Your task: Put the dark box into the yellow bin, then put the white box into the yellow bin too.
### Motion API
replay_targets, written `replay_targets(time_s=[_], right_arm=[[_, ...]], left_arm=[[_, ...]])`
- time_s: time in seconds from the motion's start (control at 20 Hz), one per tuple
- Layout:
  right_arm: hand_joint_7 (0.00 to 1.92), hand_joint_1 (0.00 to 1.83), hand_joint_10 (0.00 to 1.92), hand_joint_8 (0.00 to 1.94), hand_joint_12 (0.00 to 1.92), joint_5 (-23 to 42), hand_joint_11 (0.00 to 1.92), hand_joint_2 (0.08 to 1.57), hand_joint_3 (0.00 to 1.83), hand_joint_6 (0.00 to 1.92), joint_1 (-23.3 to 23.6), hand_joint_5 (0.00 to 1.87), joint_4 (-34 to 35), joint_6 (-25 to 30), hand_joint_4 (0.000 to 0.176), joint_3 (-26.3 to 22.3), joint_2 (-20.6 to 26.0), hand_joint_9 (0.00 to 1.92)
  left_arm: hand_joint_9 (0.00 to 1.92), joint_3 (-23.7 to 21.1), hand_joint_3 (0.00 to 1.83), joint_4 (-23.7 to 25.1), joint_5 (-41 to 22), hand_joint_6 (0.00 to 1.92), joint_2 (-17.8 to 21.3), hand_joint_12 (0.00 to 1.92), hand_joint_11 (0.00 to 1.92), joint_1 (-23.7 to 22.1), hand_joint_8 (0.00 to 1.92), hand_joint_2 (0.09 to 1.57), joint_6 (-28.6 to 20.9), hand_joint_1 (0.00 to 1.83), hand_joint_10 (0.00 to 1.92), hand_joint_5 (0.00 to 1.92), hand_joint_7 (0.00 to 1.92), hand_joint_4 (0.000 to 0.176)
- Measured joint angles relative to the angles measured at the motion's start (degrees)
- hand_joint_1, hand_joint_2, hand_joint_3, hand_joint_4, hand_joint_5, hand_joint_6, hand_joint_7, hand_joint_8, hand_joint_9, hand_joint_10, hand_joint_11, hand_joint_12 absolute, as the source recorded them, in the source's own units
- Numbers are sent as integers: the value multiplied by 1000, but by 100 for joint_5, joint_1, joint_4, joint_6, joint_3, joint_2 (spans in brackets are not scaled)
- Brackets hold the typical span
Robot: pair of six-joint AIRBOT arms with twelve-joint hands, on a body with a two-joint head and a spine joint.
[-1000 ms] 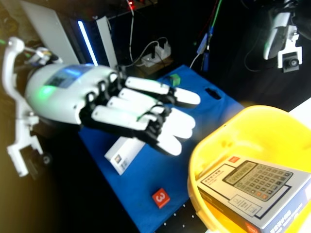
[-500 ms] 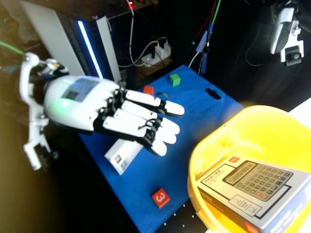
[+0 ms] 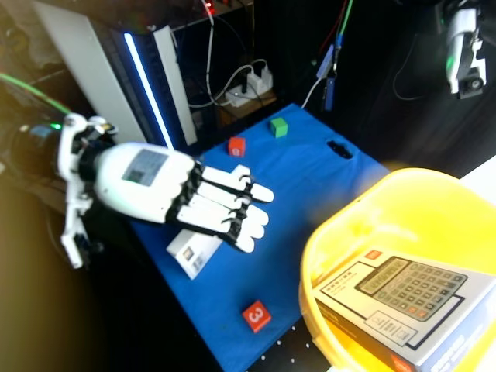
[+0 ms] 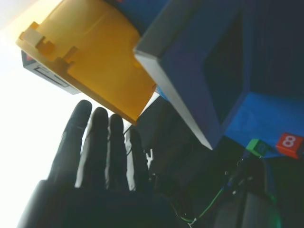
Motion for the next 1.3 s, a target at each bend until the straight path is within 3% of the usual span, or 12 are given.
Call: replay_targets(time_s=[0.1,0.15,0.25,0.3,0.4,0.5,0.55,0.65,0.7,0.85,1.2,1.3], right_arm=[[252,577,8,6,486,-55,0,660,0,6,-61,160,-4,61,44,101,-127,212],[270,595,12,10,494,-81,0,655,0,9,-61,177,2,74,38,142,-173,228],[351,579,4,5,749,-17,8,715,0,6,-109,255,24,162,22,251,-282,343],[466,659,14,10,837,-24,77,760,3,8,-127,340,61,164,9,273,-319,450],[683,796,19,10,861,-22,257,817,1,2,-144,426,72,168,1,323,-398,649],[1030,1098,71,31,824,-4,652,950,2,19,-166,779,197,173,0,505,-614,1008],[1267,1251,54,416,966,-9,826,1020,1,612,-168,967,212,173,0,553,-678,1182],[1201,1263,92,727,1179,-28,908,1034,2,560,-168,1154,216,160,0,595,-785,1348],[1194,1262,106,727,1210,-17,902,1039,1,613,-168,1140,225,195,0,595,-798,1369],[1197,1266,118,764,1172,2,895,1060,0,761,-168,1041,286,190,0,608,-817,1408],[1183,1268,270,817,1297,229,901,1074,0,837,-170,981,452,190,0,616,-815,1348],[1149,1277,724,911,1476,240,900,1077,0,768,7,1002,452,190,0,616,-813,1197]], left_arm=[[245,-4,0,-17,-33,1,2,726,0,0,3,902,2,1047,7,258,189,57],[174,-4,1,-15,-42,0,11,583,0,0,0,905,2,1029,2,224,119,77],[169,-70,1,-15,-59,6,72,657,0,0,3,909,17,1075,1,265,132,26],[179,-85,0,-35,-79,1,85,654,0,2,2,905,28,1045,5,240,131,81],[249,-90,0,-103,-118,6,109,848,0,7,5,908,57,1062,11,303,186,43],[215,-90,0,-151,-155,11,109,634,38,50,5,903,59,1086,19,295,122,89],[224,-103,0,-153,-160,2,109,588,52,61,0,894,61,1097,5,295,129,72],[296,-127,0,-144,-138,2,116,639,76,120,3,834,63,1085,8,329,226,62],[331,-138,0,-166,-131,3,120,748,32,122,3,837,63,1073,3,374,285,93],[263,-138,1,-173,-153,0,120,669,5,131,0,832,63,1082,0,361,266,108],[248,-149,0,-208,-129,2,131,478,92,133,0,852,111,1128,0,341,194,85],[276,-149,0,-223,-111,0,131,347,166,190,2,848,138,1121,0,313,193,89]])
